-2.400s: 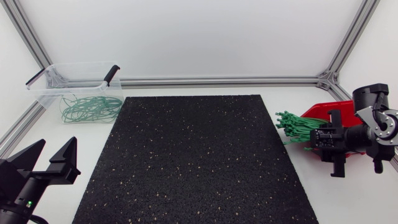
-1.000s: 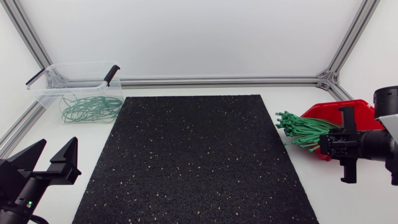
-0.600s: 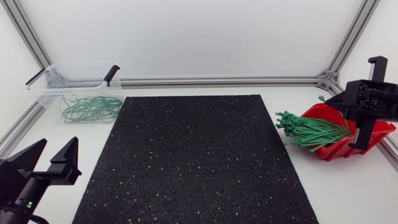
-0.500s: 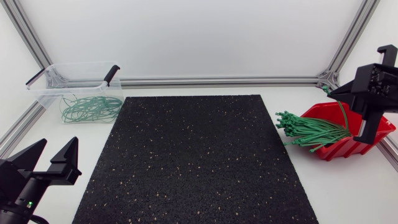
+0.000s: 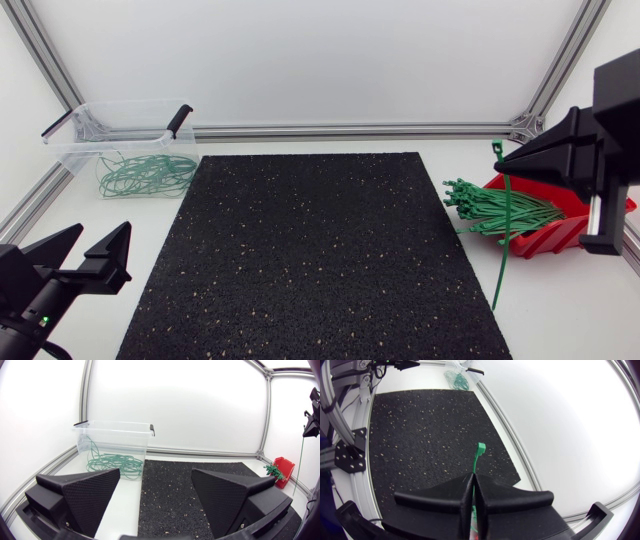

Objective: Take a green cable tie from the red box, thread the tail through the head to close it, then place it in the transparent bin on the left.

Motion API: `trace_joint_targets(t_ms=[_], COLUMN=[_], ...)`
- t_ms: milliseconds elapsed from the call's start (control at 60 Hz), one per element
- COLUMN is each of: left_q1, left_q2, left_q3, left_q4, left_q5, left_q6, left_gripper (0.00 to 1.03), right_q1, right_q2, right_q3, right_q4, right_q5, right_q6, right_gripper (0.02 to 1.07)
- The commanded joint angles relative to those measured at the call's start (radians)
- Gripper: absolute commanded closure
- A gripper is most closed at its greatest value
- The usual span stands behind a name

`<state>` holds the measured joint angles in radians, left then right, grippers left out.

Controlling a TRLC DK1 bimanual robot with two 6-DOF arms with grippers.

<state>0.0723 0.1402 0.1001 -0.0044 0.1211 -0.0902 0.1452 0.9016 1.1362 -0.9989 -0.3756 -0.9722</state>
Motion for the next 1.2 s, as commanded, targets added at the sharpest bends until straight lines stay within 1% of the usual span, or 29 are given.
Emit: trace_joint_targets(t_ms=[0, 67, 167, 250, 317, 367, 500, 567, 633, 667, 800, 833, 917, 967, 1100, 1150, 1183], left_q1=[0.026, 0.037, 0.061, 0.064, 0.064, 0.064, 0.064, 0.063, 0.061, 0.063, 0.014, 0.011, 0.015, 0.018, 0.021, 0.018, 0.017], left_q2=[0.084, 0.124, 0.18, 0.249, 0.302, 0.363, 0.441, 0.449, 0.458, 0.463, 0.506, 0.513, 0.529, 0.541, 0.564, 0.581, 0.593], left_q3=[0.072, 0.092, 0.144, 0.194, 0.231, 0.273, 0.345, 0.372, 0.398, 0.412, 0.469, 0.48, 0.504, 0.518, 0.544, 0.553, 0.561], left_q4=[-0.009, -0.019, -0.068, -0.123, -0.166, -0.221, -0.309, -0.353, -0.411, -0.434, -0.517, -0.533, -0.56, -0.583, -0.608, -0.615, -0.621], left_q5=[0.035, 0.064, 0.101, 0.149, 0.166, 0.169, 0.17, 0.193, 0.199, 0.203, 0.25, 0.275, 0.338, 0.408, 0.505, 0.572, 0.601], left_q6=[-0.011, -0.013, -0.013, -0.013, -0.013, -0.011, 0.026, 0.079, 0.17, 0.19, 0.208, 0.213, 0.214, 0.231, 0.234, 0.234, 0.234], left_gripper=[0.04, 0.04, 0.04, 0.04, 0.04, 0.04, 0.04, 0.04, 0.04, 0.04, 0.04, 0.04, 0.04, 0.04, 0.04, 0.04, 0.04], right_q1=[0.039, 0.103, 0.221, 0.272, 0.303, 0.32, 0.318, 0.312, 0.301, 0.295, 0.252, 0.243, 0.232, 0.229, 0.218, 0.208, 0.203], right_q2=[0.037, 0.053, 0.117, 0.141, 0.157, 0.169, 0.194, 0.211, 0.234, 0.244, 0.319, 0.339, 0.362, 0.378, 0.396, 0.41, 0.416], right_q3=[0.045, 0.066, 0.122, 0.131, 0.139, 0.143, 0.154, 0.157, 0.158, 0.158, 0.175, 0.175, 0.157, 0.148, 0.119, 0.112, 0.106], right_q4=[-0.04, -0.052, -0.112, -0.103, -0.084, -0.072, -0.064, -0.064, -0.066, -0.064, -0.126, -0.138, -0.135, -0.138, -0.133, -0.135, -0.135], right_q5=[-0.022, -0.022, -0.031, -0.034, -0.049, -0.057, -0.118, -0.172, -0.192, -0.21, -0.345, -0.376, -0.416, -0.445, -0.497, -0.531, -0.551], right_q6=[0.125, 0.217, 0.356, 0.431, 0.489, 0.524, 0.567, 0.589, 0.595, 0.61, 0.672, 0.687, 0.682, 0.685, 0.685, 0.688, 0.685], right_gripper=[1.01, 1.01, 1.01, 1.01, 1.01, 1.01, 1.01, 1.01, 1.01, 1.01, 1.01, 1.01, 1.01, 1.01, 1.01, 1.01, 1.01])
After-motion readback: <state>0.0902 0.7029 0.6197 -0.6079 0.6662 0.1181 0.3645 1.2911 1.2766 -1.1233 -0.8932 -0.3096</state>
